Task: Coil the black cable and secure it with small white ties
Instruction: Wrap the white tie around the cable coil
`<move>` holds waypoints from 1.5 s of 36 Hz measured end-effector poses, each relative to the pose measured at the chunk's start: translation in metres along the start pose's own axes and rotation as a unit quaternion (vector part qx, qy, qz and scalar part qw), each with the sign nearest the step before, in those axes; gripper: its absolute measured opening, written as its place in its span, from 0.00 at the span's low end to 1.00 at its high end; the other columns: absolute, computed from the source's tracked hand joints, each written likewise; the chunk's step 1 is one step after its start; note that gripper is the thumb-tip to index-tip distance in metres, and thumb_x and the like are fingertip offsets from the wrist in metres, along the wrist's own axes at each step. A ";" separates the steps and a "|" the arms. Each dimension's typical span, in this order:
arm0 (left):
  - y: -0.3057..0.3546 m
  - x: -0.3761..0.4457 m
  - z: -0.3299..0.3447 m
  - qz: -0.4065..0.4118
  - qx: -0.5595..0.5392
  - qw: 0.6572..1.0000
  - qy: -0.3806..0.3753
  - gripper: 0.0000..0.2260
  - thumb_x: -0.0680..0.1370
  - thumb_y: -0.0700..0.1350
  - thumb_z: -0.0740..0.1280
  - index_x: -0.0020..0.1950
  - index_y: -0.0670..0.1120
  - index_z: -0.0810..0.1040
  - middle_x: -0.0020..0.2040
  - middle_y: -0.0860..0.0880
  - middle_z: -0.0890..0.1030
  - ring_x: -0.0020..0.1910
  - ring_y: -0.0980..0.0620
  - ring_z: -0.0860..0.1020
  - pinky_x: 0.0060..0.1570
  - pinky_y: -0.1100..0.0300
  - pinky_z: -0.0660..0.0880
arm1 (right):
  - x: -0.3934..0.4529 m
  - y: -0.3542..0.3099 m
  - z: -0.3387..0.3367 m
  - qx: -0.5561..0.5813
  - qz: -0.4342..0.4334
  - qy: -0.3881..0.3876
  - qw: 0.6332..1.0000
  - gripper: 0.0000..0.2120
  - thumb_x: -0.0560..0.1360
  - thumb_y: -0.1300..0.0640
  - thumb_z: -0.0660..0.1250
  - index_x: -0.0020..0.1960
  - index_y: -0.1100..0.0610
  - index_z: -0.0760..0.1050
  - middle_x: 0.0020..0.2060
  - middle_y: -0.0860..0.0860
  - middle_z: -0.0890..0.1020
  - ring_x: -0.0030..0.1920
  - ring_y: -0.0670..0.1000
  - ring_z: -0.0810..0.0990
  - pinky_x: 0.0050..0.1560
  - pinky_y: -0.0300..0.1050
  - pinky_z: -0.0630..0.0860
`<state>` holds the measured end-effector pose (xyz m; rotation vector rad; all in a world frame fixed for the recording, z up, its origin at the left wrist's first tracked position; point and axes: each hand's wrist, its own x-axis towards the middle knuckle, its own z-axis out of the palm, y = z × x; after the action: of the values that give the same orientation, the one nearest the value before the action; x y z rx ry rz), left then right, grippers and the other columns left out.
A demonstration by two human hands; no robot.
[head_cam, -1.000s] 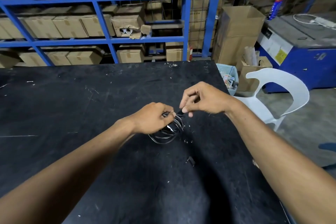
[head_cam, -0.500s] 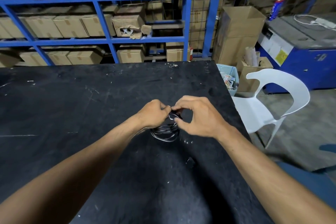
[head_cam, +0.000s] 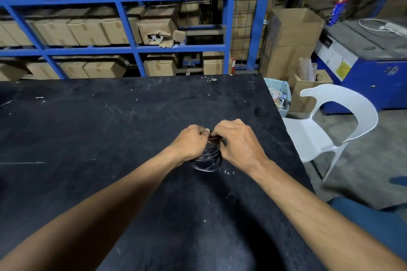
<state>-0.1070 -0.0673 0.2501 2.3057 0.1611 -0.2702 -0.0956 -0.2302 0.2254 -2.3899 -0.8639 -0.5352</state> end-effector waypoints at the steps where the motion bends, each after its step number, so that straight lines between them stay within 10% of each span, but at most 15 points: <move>1: 0.001 0.000 0.001 0.005 0.020 1.000 0.003 0.17 0.85 0.46 0.56 0.38 0.48 0.72 0.37 0.49 0.77 0.36 0.51 0.74 0.35 0.55 0.66 | 0.000 -0.002 0.000 -0.003 0.006 -0.004 1.000 0.12 0.66 0.73 0.71 0.40 0.57 0.82 0.36 0.49 0.82 0.36 0.49 0.76 0.48 0.39 0.70; 7: 0.002 -0.002 0.004 0.042 0.066 0.997 0.024 0.12 0.86 0.46 0.55 0.49 0.44 0.75 0.45 0.43 0.80 0.47 0.42 0.79 0.44 0.53 0.71 | 0.004 -0.003 0.000 0.069 0.107 -0.013 0.992 0.10 0.68 0.69 0.75 0.40 0.54 0.82 0.37 0.46 0.83 0.37 0.48 0.81 0.46 0.44 0.78; 22: -0.018 -0.005 0.018 0.157 0.097 0.979 0.081 0.07 0.87 0.46 0.54 0.53 0.48 0.70 0.29 0.49 0.77 0.28 0.48 0.75 0.30 0.55 0.67 | 0.006 -0.001 -0.009 0.134 0.191 -0.039 0.972 0.07 0.72 0.62 0.78 0.42 0.51 0.83 0.35 0.45 0.85 0.38 0.46 0.84 0.45 0.45 0.81; 26: -0.023 -0.002 0.013 0.139 0.050 0.987 0.060 0.09 0.87 0.48 0.55 0.52 0.47 0.71 0.32 0.48 0.77 0.33 0.47 0.76 0.37 0.50 0.72 | 0.007 0.003 -0.014 0.179 0.188 -0.039 0.965 0.10 0.72 0.63 0.77 0.49 0.51 0.86 0.35 0.46 0.87 0.41 0.44 0.86 0.46 0.35 0.80; 34: -0.024 0.001 0.005 0.116 -0.027 0.992 -0.045 0.09 0.80 0.49 0.66 0.60 0.56 0.73 0.37 0.52 0.78 0.35 0.54 0.74 0.41 0.53 0.71 | 0.019 0.008 -0.023 0.164 0.153 -0.074 0.972 0.09 0.72 0.66 0.74 0.46 0.52 0.83 0.33 0.48 0.86 0.36 0.47 0.84 0.45 0.47 0.82; 41: -0.030 0.004 0.010 0.107 -0.178 0.978 -0.007 0.04 0.81 0.47 0.66 0.54 0.55 0.77 0.31 0.57 0.75 0.31 0.51 0.70 0.35 0.52 0.71 | 0.028 0.014 -0.021 0.247 0.203 -0.027 0.947 0.09 0.70 0.64 0.78 0.47 0.52 0.86 0.36 0.50 0.87 0.35 0.41 0.80 0.40 0.30 0.73; 48: -0.034 -0.003 0.008 0.159 -0.049 0.986 -0.014 0.11 0.83 0.59 0.63 0.56 0.54 0.77 0.52 0.53 0.86 0.55 0.51 0.83 0.61 0.49 0.77 | 0.026 0.028 -0.011 0.357 0.287 -0.066 0.886 0.11 0.69 0.64 0.81 0.47 0.52 0.85 0.37 0.49 0.87 0.40 0.47 0.83 0.51 0.44 0.81; 54: -0.036 0.001 0.021 0.134 -0.218 0.966 0.015 0.10 0.86 0.51 0.62 0.55 0.44 0.73 0.28 0.58 0.72 0.26 0.57 0.65 0.31 0.57 0.63 | 0.006 0.032 -0.002 0.452 0.306 -0.133 0.827 0.39 0.68 0.51 0.83 0.74 0.44 0.70 0.66 0.48 0.81 0.67 0.46 0.79 0.65 0.41 0.75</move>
<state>-0.1164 -0.0581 0.2109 1.8652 -0.0725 -0.0514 -0.0703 -0.2498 0.2191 -1.6785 -0.2713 0.4129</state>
